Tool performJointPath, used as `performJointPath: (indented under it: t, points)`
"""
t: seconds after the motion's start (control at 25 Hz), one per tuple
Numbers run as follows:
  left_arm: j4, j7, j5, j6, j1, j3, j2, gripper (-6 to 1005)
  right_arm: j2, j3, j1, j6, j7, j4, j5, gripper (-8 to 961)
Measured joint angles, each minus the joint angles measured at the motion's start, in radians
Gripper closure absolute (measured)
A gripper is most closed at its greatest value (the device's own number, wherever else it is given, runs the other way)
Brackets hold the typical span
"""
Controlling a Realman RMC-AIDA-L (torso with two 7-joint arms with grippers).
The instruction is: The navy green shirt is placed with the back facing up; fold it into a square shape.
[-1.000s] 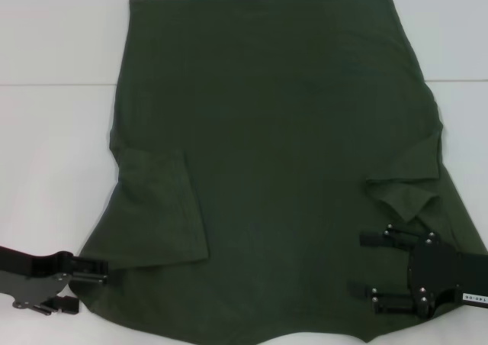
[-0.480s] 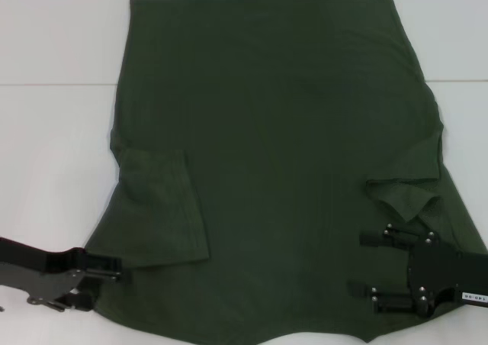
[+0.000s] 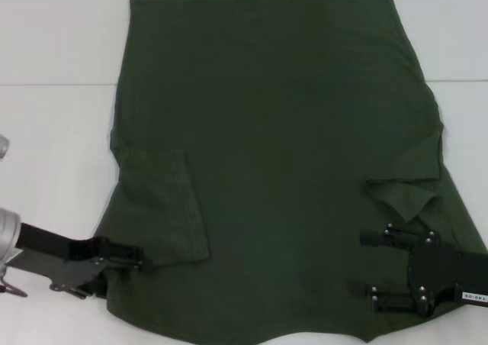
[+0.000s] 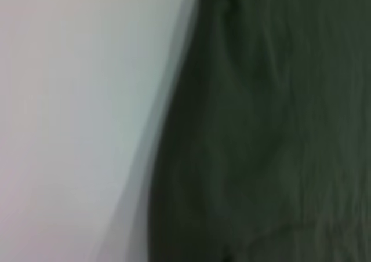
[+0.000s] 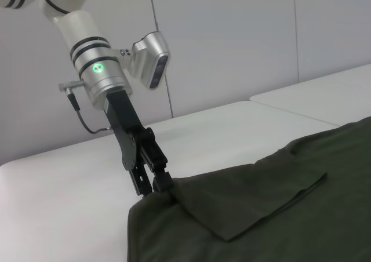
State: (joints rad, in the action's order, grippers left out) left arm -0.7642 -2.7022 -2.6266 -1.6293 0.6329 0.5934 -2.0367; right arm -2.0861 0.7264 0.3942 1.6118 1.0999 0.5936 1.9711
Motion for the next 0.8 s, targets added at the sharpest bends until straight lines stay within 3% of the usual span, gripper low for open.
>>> performJointPath:
  t: [0.64, 0.72, 0.8]
  points:
    - [-0.057, 0.015, -0.006, 0.024, 0.002, 0.110, -0.021, 92, 0.000, -0.001, 0.002, 0.002, 0.004, 0.001, -0.005, 85]
    - [-0.057, 0.018, -0.007, 0.027, 0.002, 0.113, -0.021, 297, 0.000, -0.001, 0.004, 0.000, 0.006, 0.001, -0.006, 85]
    - [-0.056, 0.019, -0.012, 0.030, 0.002, 0.116, -0.021, 376, 0.000, -0.001, 0.005, 0.000, 0.007, 0.001, -0.006, 85]
